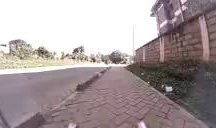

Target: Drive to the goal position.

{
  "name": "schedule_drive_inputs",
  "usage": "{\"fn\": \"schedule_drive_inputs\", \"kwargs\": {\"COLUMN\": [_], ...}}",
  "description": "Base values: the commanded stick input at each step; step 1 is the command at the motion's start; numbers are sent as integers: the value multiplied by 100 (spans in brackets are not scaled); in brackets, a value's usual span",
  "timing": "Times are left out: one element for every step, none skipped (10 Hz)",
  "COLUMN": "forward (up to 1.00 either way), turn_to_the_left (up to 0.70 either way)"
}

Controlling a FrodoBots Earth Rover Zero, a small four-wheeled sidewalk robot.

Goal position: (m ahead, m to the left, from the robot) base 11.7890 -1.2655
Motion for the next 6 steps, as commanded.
{"fn": "schedule_drive_inputs", "kwargs": {"forward": [100, 100, 100, 100, 100, 100], "turn_to_the_left": [0, 0, 0, 0, 0, -32]}}
